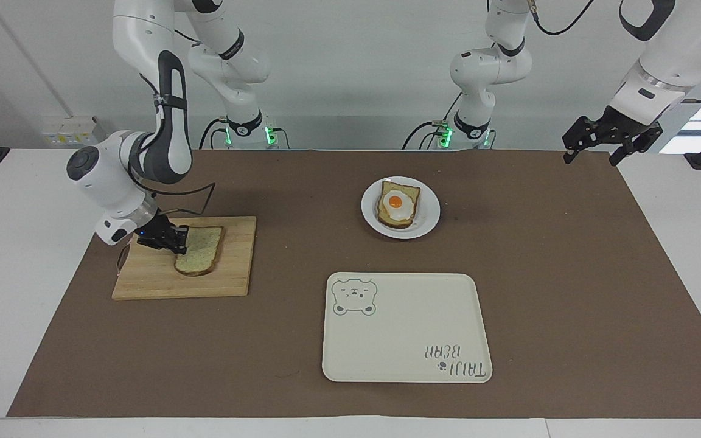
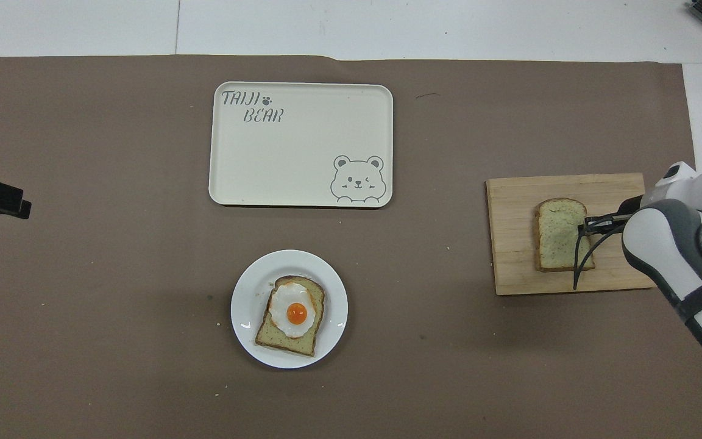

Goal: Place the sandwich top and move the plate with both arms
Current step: 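Close the right gripper on the bread slice's edge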

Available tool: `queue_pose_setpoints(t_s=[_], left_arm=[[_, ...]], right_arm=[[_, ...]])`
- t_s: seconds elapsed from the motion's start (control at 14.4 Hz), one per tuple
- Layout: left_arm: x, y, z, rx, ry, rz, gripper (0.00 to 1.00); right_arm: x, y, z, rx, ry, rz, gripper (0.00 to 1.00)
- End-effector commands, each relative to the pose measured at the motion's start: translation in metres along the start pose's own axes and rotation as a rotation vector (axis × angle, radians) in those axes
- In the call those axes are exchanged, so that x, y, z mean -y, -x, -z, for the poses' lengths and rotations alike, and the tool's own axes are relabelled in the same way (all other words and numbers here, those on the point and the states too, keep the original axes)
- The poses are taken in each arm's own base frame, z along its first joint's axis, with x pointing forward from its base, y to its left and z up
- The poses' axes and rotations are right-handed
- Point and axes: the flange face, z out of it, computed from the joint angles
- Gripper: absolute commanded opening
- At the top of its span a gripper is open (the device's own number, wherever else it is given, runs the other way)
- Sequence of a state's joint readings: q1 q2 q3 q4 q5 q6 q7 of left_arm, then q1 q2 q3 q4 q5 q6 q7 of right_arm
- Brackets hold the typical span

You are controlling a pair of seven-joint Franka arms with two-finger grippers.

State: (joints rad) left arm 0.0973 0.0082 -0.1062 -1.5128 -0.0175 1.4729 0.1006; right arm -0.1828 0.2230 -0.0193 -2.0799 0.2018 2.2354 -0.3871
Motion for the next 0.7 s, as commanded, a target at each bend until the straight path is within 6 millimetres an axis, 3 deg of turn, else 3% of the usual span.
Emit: queue_pose_setpoints(t_s=[0.0, 0.21, 0.63], left_arm=[[0.002, 0.004, 0.006, 0.0, 0.008, 0.001, 1.0], [0.002, 0.004, 0.006, 0.0, 0.008, 0.001, 1.0], [0.002, 0.004, 0.006, 0.0, 0.008, 0.001, 1.0]], right_arm=[[0.0, 0.001, -0.001, -0.008, -0.026, 0.007, 0.0], [0.004, -0.002, 0.009, -0.018, -0.026, 0.015, 0.0], [0.018, -0.016, 0.063, -0.006, -0.051, 0.054, 0.0]])
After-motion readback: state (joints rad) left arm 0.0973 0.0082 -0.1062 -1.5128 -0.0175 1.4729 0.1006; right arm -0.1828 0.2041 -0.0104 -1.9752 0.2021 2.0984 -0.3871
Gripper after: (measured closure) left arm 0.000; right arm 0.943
